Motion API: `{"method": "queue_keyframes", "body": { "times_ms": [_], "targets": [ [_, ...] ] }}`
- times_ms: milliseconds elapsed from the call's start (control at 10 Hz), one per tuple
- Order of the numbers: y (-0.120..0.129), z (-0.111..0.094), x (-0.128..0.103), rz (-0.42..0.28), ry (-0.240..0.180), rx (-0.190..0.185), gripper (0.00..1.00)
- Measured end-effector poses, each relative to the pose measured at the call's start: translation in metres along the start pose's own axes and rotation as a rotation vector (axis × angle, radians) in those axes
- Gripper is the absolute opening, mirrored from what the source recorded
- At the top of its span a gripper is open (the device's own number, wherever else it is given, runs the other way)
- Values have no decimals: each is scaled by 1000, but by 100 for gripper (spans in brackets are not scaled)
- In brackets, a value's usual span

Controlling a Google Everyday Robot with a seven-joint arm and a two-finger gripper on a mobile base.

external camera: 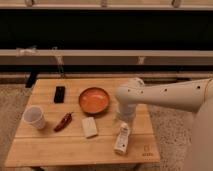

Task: Place the bottle in the ceramic bowl

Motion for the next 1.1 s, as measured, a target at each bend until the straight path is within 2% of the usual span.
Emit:
{"method": "queue_keyframes", "body": {
  "times_ms": [200,400,600,900,1100],
  "targets": [
    [-12,17,-4,9,11,-5,65],
    [-17,25,-6,15,25,-11,65],
    [-21,39,-7,17,54,-18,65],
    [-21,55,-7,2,90,-7,65],
    [-17,59,-7,-13,106,11,58]
  ]
}}
